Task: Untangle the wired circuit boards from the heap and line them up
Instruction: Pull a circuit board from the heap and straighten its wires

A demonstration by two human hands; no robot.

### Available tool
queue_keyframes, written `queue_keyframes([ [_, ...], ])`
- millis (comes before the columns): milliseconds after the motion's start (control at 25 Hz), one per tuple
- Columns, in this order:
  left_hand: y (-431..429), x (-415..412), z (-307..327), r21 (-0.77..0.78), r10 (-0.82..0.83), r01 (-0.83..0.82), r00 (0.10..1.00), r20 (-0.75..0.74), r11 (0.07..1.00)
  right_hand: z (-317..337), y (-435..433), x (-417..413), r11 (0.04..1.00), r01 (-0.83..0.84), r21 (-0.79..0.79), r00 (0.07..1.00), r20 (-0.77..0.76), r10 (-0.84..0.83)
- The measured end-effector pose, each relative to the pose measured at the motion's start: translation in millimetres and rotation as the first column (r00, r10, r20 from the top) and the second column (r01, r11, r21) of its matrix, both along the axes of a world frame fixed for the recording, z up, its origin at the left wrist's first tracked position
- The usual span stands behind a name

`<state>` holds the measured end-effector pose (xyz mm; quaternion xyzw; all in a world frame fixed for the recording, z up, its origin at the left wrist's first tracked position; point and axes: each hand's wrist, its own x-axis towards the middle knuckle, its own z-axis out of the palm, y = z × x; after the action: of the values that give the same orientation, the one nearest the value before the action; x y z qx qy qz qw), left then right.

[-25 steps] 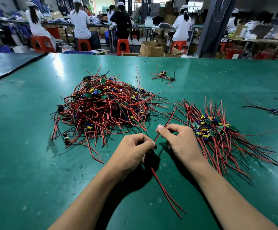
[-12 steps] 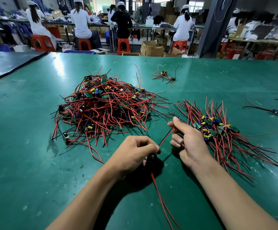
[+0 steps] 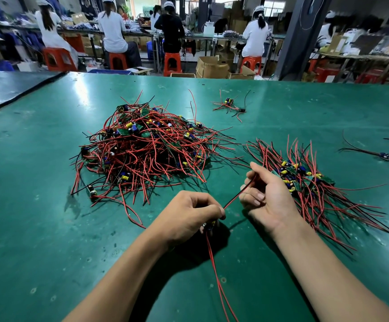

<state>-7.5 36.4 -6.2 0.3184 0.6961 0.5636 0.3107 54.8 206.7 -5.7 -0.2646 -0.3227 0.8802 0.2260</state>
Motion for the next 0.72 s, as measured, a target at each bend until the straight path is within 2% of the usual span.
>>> queue_keyframes([
  [120, -0.2, 0.3, -0.7, 0.009, 0.018, -0.018, 1.000, 0.002, 1.000, -0.4, 3.7, 2.5, 0.997, 0.001, 0.076, 1.000, 0.009, -0.001],
  [360, 0.4, 0.7, -1.7, 0.016, 0.042, -0.042, 0.999, -0.004, 0.999, -4.3, 7.5, 2.4, 0.969, 0.135, 0.207, 0.991, -0.010, -0.136],
  [600, 0.4, 1.3, -2.6, 0.022, 0.051, -0.051, 0.999, -0.001, 0.998, -7.6, 7.6, 1.4, 0.876, 0.264, 0.404, 0.962, -0.051, -0.267],
  [720, 0.8, 0.8, -3.6, 0.034, 0.072, -0.073, 0.997, 0.021, 0.997, -9.0, 7.4, 1.0, 0.864, 0.269, 0.425, 0.960, -0.051, -0.274],
])
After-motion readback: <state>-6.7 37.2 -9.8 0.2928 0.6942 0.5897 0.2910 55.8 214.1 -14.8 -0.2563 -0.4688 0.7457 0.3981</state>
